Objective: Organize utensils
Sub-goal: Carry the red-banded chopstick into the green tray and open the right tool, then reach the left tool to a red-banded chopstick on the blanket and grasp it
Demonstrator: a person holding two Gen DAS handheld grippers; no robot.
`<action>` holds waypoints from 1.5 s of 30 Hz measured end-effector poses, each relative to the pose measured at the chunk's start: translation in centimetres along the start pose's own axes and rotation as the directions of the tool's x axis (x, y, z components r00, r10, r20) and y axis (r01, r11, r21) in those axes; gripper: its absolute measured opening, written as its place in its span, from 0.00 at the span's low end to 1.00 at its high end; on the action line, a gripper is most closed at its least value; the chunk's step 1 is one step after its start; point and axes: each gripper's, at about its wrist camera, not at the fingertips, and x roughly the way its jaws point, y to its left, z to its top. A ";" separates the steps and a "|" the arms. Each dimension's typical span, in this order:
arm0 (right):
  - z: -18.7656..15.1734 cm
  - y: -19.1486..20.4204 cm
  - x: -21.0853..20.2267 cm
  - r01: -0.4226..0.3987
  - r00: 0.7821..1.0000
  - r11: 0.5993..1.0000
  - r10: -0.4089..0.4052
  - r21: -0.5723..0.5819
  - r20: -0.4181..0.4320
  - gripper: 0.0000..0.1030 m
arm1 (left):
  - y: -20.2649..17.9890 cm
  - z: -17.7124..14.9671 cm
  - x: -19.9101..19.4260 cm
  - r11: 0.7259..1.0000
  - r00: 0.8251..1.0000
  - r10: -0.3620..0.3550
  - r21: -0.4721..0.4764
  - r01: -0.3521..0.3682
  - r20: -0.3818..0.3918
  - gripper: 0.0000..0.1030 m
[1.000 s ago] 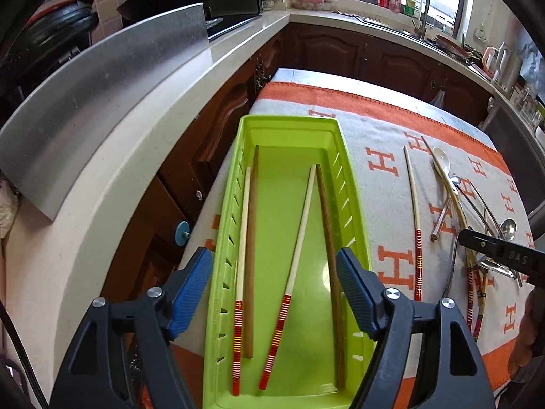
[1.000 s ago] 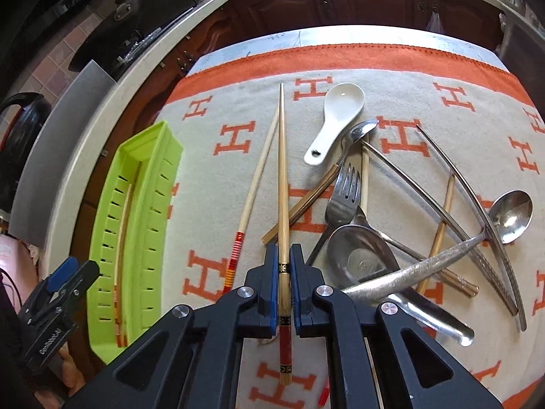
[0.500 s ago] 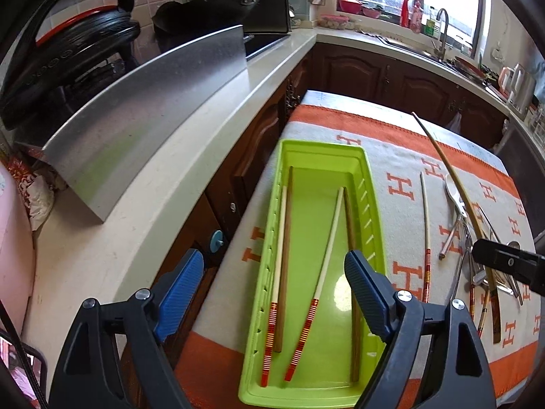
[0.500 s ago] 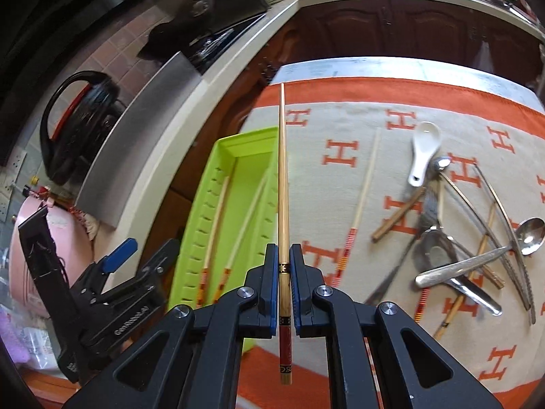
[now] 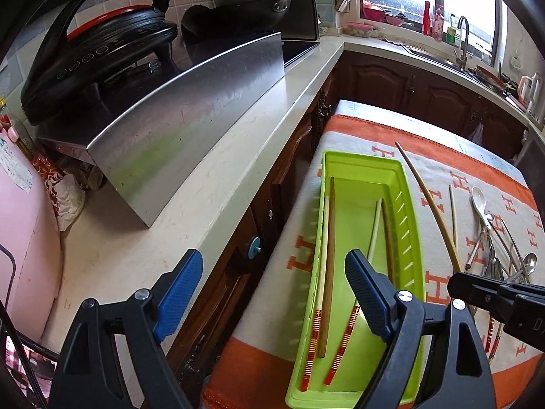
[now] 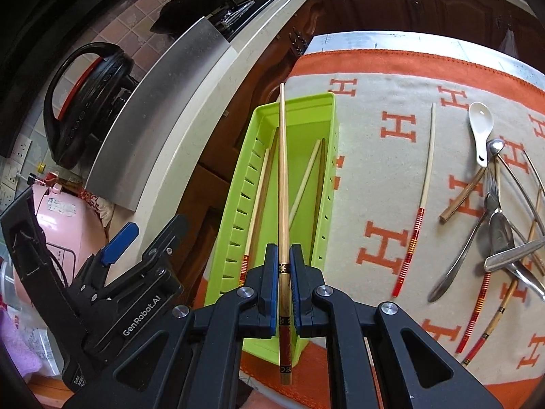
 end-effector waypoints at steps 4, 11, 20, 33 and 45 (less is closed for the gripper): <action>0.3 -0.3 0.8 0.009 1.000 1.000 -0.009 0.011 -0.014 0.08 | 0.1 -0.1 0.4 1.000 1.000 0.000 0.001 0.000 -0.012 0.82; 0.5 -0.8 1.1 0.027 1.000 1.000 -0.027 0.011 -0.005 0.26 | 0.0 -0.1 0.7 1.000 1.000 -0.004 0.002 0.004 -0.019 0.82; -0.9 -1.7 -1.0 0.066 0.997 0.998 -0.065 -0.017 0.038 0.27 | -1.4 -0.7 0.6 0.999 1.000 -0.017 0.030 0.018 -0.026 0.82; -4.1 -10.7 -7.1 0.212 0.951 0.973 -0.226 0.090 0.209 0.35 | -4.9 -1.8 -0.3 0.993 0.994 -0.087 0.079 0.092 -0.065 0.82; -6.4 -16.2 -12.4 0.332 0.873 0.937 -0.349 0.109 0.342 0.47 | -11.9 -2.0 -3.9 0.967 0.980 -0.196 0.175 0.185 0.046 0.82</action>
